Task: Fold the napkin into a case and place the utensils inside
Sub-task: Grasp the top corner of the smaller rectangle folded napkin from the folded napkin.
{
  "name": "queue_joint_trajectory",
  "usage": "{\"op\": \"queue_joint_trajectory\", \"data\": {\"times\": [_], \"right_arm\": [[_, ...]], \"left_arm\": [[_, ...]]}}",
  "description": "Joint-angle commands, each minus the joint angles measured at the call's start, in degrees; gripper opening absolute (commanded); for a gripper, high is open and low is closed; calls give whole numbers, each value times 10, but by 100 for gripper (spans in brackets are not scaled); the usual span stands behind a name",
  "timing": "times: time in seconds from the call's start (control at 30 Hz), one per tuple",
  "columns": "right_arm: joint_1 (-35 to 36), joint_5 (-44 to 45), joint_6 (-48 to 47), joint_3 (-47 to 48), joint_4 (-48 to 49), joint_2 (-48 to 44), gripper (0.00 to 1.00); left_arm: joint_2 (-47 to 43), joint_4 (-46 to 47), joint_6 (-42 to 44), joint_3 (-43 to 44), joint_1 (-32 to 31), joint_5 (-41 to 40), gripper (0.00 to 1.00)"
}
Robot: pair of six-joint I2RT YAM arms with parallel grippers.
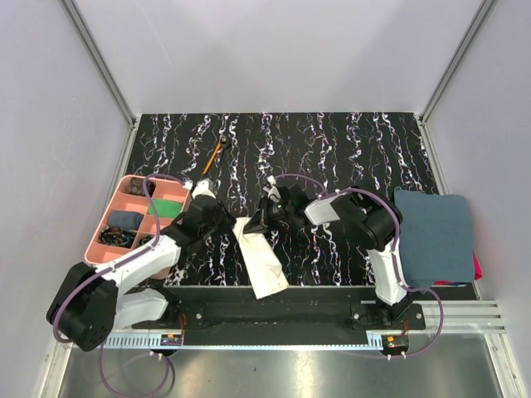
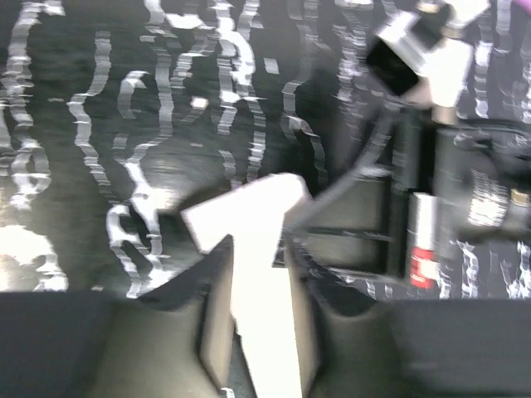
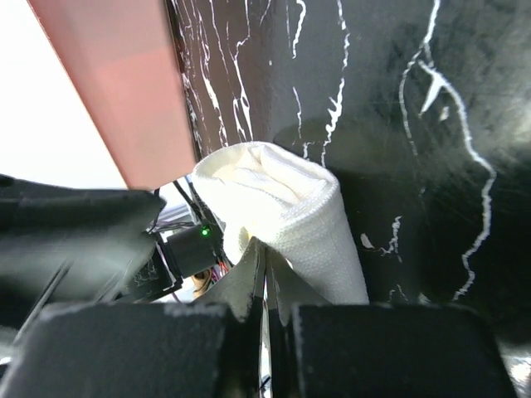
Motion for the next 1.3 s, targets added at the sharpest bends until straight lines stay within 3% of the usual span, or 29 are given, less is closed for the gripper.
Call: {"op": "queue_joint_trajectory", "data": {"times": [0.0,0.07,0.2,0.6,0.83,1.07,1.27], "right_arm": [[-9,0,-29,0,-5,-20,0],[-9,7,-40,0,-19,-24,0],[-10,13,-54,5,-36,-24,0],[20,9,-52,79,-58,14,0],[23,51,-46,96,-71,51,3],[17,87,-116,78,-153,-25,8],[9,79,-120,48,-175,-85,11]], "left_arm": [[33,-12,2,15,21,-21,19],[57,8,5,13,26,-16,9],[96,24,13,29,33,-5,5],[175,89,-1,12,24,35,2],[191,98,-10,17,8,41,1],[127,48,11,26,9,23,2],[75,-4,30,46,12,17,5]]}}
